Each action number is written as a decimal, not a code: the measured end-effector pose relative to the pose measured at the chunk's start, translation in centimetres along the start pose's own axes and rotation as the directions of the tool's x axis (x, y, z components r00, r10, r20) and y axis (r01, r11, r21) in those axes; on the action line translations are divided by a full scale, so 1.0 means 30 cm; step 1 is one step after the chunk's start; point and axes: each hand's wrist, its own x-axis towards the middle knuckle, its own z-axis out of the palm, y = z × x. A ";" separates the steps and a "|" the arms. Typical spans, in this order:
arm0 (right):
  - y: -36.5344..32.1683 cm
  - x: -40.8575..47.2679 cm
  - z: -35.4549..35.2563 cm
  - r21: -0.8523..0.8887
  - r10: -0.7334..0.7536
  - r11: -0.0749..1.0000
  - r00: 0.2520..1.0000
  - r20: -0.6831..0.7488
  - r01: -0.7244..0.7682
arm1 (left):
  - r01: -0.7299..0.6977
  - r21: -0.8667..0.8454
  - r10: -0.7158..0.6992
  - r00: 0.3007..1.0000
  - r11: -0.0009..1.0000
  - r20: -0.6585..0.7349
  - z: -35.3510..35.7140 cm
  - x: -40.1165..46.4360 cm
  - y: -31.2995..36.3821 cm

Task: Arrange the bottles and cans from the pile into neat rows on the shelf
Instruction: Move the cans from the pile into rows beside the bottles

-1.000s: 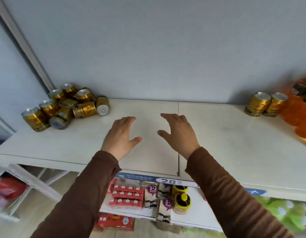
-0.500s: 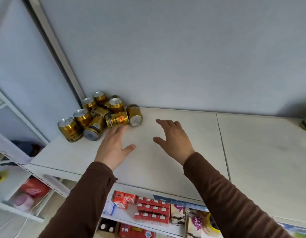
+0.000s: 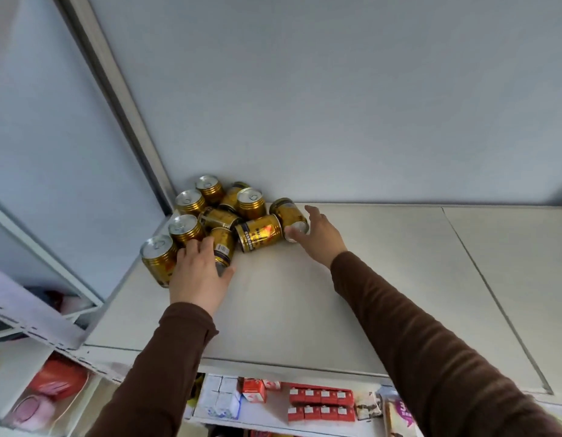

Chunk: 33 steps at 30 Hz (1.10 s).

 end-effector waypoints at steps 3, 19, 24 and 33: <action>-0.011 0.041 0.038 0.053 0.092 0.994 0.996 0.005 -0.092 | -0.041 -0.032 0.041 0.999 0.999 0.001 0.011 0.005 -0.022; 0.055 -0.094 -0.163 -0.016 0.143 0.989 0.975 -0.168 -0.148 | 0.213 -0.869 0.045 0.965 0.447 0.259 0.012 -0.111 -0.032; 0.052 -0.159 -0.251 -0.119 0.114 0.983 0.976 -0.186 -0.137 | 0.575 -0.779 0.430 0.787 -0.252 0.442 0.031 -0.096 0.073; 0.078 -0.244 -0.343 -0.236 0.096 0.962 0.980 -0.174 -0.136 | 0.508 -0.861 0.481 0.752 0.013 0.450 0.096 -0.047 0.251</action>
